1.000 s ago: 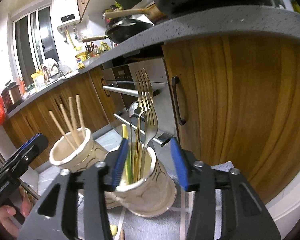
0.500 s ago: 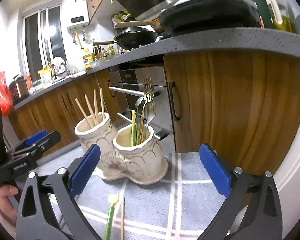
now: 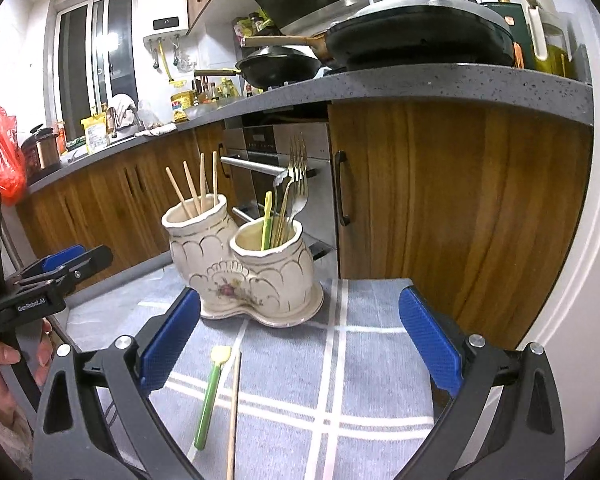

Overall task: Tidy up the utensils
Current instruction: 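Withdraw both open tools back over the green utensil and chopstick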

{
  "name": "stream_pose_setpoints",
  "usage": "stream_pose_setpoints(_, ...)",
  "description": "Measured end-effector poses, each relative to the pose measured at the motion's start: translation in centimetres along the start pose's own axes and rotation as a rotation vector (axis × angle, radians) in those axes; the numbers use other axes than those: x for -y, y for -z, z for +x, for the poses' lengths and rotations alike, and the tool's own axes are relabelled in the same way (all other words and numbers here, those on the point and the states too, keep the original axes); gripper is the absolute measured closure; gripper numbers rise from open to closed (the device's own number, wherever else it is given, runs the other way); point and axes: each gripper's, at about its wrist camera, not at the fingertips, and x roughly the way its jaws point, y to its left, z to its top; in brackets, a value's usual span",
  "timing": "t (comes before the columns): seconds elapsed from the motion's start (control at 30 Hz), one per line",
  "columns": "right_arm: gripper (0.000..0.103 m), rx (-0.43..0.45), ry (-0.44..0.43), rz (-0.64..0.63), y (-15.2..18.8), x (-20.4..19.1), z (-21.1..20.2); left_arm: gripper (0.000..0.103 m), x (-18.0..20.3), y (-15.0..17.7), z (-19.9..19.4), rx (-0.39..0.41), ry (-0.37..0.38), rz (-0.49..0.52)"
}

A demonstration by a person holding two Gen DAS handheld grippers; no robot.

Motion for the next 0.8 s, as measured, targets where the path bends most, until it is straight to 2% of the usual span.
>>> stream_pose_setpoints(0.2,0.005,-0.034,0.009,-0.022,1.3,-0.5,-0.2,0.005,0.4,1.6,-0.6,-0.051,-0.004,0.018)
stream_pose_setpoints(0.33,0.005,-0.058,0.025,-0.02,2.7,0.1,-0.3,0.005,0.6,3.1,-0.7,-0.098,-0.04,0.062)
stream_pose_setpoints(0.63,0.005,-0.148,0.039,-0.024,5.6,1.1,0.4,0.005,1.2,6.7,-0.3,-0.233,-0.023,0.104)
stream_pose_setpoints(0.8,0.005,-0.186,0.036,-0.039,6.6,0.8,0.8,0.005,1.9,8.2,0.5,-0.282,-0.013,0.134)
